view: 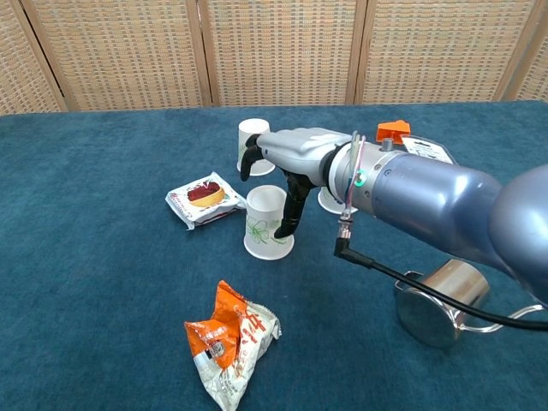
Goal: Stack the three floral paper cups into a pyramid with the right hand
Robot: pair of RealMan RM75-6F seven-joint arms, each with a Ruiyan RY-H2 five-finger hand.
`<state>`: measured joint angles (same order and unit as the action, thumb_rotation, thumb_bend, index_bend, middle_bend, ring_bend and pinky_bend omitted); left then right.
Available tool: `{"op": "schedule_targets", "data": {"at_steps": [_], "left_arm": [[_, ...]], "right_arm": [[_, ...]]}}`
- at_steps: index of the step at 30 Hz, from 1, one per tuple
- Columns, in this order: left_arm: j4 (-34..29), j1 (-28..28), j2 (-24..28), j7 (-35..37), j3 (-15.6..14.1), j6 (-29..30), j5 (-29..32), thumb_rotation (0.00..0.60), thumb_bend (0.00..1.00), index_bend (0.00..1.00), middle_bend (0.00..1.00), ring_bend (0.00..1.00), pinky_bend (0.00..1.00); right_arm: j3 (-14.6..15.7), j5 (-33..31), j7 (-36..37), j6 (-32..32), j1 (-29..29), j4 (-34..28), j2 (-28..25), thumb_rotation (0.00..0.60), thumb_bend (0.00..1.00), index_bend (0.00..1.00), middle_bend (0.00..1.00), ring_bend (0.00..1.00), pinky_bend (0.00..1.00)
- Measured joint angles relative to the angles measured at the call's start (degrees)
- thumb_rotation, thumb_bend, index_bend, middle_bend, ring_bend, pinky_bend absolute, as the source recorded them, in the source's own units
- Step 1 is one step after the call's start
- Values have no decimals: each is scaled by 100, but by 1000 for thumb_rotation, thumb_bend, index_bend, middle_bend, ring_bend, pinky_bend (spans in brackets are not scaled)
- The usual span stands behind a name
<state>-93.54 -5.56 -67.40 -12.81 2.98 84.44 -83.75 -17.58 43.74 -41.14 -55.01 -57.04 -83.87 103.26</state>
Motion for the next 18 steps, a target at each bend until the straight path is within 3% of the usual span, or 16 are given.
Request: {"op": "schedule_targets", "data": {"at_steps": [18], "left_arm": [[-14,-11,-3,-12,-24,0,-16,600,200,0,0,0,0]], "right_arm": [[122,81,285,18,-139,383,173,600,41,454,0,0,0]]}}
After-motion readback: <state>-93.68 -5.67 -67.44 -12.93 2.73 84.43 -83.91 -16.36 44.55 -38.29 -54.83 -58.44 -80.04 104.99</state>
